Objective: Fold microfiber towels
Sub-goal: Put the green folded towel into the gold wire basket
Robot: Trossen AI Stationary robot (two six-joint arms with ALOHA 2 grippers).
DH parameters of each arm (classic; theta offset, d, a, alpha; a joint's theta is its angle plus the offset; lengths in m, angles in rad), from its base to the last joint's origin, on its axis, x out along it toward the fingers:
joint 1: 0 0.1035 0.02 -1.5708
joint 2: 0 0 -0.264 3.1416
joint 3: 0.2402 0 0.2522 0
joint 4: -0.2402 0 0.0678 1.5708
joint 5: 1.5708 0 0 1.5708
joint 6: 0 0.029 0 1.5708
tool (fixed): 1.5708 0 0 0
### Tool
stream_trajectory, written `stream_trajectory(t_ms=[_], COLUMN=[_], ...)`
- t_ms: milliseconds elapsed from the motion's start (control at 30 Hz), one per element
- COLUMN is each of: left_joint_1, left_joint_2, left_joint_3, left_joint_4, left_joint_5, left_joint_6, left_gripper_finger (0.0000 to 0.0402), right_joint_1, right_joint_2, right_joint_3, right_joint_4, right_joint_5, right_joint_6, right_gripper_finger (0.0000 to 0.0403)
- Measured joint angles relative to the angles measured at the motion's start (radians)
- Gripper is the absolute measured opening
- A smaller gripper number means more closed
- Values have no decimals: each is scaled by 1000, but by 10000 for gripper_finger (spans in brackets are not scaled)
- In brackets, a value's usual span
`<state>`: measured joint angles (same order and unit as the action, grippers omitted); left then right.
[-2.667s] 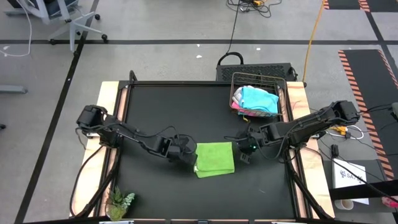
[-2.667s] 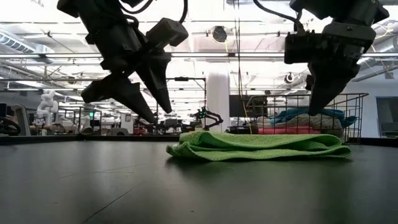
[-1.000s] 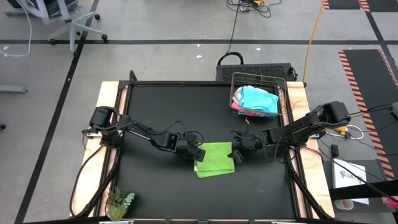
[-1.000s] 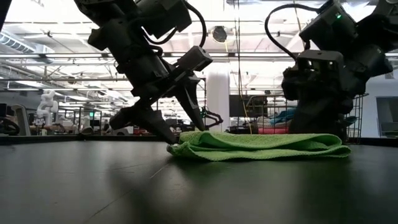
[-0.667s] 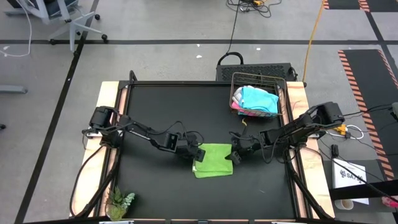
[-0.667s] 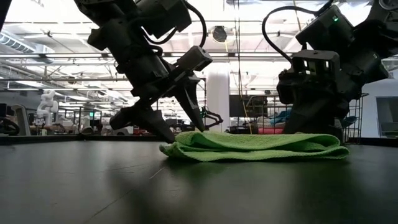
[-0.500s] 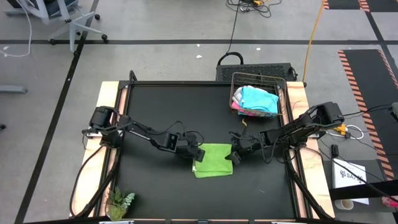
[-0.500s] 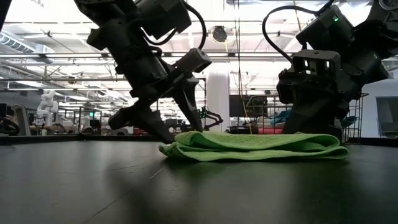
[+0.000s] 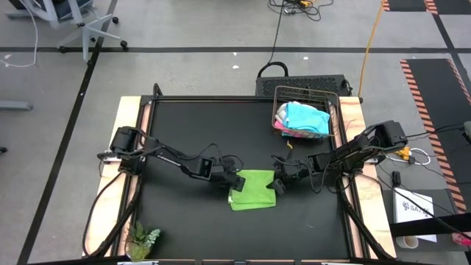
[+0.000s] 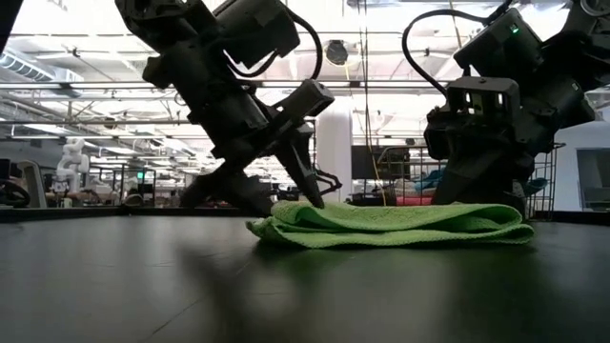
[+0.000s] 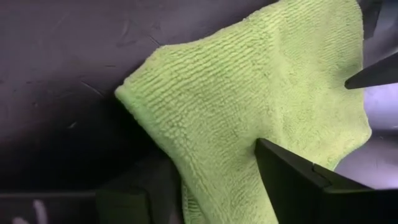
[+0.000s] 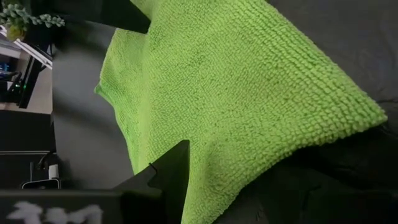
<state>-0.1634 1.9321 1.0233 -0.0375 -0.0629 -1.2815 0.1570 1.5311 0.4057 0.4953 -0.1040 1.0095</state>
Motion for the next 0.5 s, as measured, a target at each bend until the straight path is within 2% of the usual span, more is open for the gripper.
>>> stream_trajectory(t_ms=[167, 333, 400, 500], left_joint_1=[-2, -2, -2, -2], left_joint_2=[-3, -2, -1, 0], left_joint_3=[-2, -4, -4, -4], left_joint_4=[2, 16, 22, 26], left_joint_5=[-16, -25, -25, -41], left_joint_6=[18, 82, 108, 113], left_gripper_finger=[164, 60, 19, 13], right_joint_1=[0, 0, -1, -1], right_joint_2=[0, 0, 0, 0], right_joint_3=[0, 0, 0, 0], right_joint_4=[0, 1, 2, 2], right_joint_5=[-1, -3, -2, -2], right_joint_6=[0, 12, 15, 11], right_gripper_finger=[160, 152, 131, 72])
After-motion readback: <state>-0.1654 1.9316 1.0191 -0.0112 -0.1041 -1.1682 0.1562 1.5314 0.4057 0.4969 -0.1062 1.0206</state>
